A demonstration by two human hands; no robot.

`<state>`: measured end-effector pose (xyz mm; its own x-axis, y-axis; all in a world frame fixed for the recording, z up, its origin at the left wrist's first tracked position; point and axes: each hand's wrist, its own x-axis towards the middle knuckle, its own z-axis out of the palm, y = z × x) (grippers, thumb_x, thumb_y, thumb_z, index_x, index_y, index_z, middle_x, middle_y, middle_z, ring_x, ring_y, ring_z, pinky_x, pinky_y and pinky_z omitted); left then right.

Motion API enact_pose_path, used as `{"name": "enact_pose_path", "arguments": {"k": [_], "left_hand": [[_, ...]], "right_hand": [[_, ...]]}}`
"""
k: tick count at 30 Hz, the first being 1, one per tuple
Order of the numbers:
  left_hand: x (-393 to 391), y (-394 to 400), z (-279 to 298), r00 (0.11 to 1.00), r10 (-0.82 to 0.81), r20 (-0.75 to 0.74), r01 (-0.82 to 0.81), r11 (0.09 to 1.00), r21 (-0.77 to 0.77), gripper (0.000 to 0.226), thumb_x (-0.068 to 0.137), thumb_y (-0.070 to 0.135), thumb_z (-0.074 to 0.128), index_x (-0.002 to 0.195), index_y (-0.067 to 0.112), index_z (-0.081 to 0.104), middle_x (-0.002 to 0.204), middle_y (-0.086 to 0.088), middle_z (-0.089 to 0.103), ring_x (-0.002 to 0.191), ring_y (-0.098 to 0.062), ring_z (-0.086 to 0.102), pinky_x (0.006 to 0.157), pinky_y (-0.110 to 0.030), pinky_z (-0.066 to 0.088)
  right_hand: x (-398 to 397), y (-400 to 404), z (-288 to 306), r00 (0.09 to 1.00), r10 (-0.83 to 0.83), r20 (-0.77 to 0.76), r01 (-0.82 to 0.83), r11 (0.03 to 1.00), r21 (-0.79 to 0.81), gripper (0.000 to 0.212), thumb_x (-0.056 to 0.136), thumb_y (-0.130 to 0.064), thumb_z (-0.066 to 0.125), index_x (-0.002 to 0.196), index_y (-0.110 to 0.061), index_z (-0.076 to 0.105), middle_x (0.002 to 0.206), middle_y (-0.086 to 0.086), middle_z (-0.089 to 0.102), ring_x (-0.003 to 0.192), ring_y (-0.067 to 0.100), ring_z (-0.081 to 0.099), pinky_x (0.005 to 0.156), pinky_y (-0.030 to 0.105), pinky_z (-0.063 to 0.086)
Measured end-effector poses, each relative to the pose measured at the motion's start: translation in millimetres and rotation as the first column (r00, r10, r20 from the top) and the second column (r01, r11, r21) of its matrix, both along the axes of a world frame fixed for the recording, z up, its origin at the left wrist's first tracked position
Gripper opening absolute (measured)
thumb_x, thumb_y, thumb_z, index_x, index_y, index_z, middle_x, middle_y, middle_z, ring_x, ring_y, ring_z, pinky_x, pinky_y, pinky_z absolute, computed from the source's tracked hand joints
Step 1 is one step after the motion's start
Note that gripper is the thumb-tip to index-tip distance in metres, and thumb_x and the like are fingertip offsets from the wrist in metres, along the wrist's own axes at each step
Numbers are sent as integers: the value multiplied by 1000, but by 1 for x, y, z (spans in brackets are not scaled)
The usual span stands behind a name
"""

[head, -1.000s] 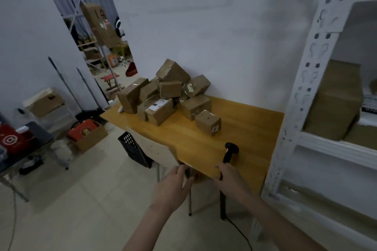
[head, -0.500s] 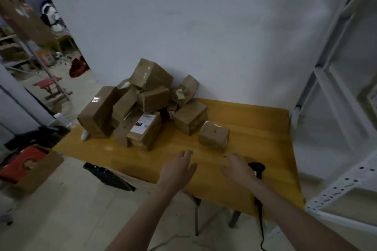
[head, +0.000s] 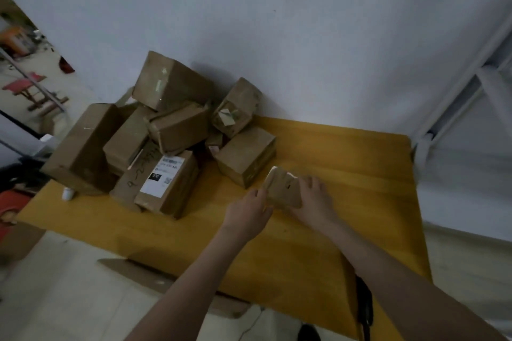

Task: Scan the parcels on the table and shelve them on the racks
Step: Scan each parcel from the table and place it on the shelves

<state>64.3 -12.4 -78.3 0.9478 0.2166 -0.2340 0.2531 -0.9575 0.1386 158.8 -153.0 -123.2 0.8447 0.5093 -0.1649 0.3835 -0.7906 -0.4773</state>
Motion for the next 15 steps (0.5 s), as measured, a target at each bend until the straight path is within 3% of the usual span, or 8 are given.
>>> {"name": "enact_pose_path", "arguments": {"k": [5,8,10,13,15], "left_hand": [[32,10,-15,998,50,-34,-51,999,-18,38,102,41,34,131,19,40,126,-1,50,99,-22,61,66,-33,48],[41,15,-23,997,61,-41,-63,998,-28,39,102,44,34,132,20,41,127,1,51,99,-20,60,72,-34,52],[41,20,-27,997,62,-50,-64,997,-35,42,102,46,32,135,22,39,130,2,49,103,-19,59,76,-33,51],[40,30,-27,998,57,-40,-59,997,-54,45,102,47,30,139,23,36,135,3,47,110,-17,57,78,-31,49],[40,37,-24,998,62,-26,-64,995,-72,47,102,47,30,142,23,33,140,5,44,116,-16,54,80,-30,48]], "right_hand": [[51,25,-27,993,102,-65,-115,968,-224,106,73,-55,71,150,-18,7,156,18,5,144,38,6,113,49,23],[67,32,-53,972,157,-176,-205,932,-298,124,61,-59,77,151,-16,3,153,15,10,142,38,10,114,50,23],[67,32,-64,963,194,-185,-248,908,-337,124,63,-55,78,151,-15,1,151,12,15,139,34,16,113,47,26],[56,23,-65,969,238,68,-214,944,-252,107,63,-44,80,147,-16,18,140,4,31,129,27,32,104,39,36],[45,10,-61,918,289,270,-237,949,-210,102,51,-39,87,137,-17,35,128,3,40,118,28,43,98,42,41]]}}
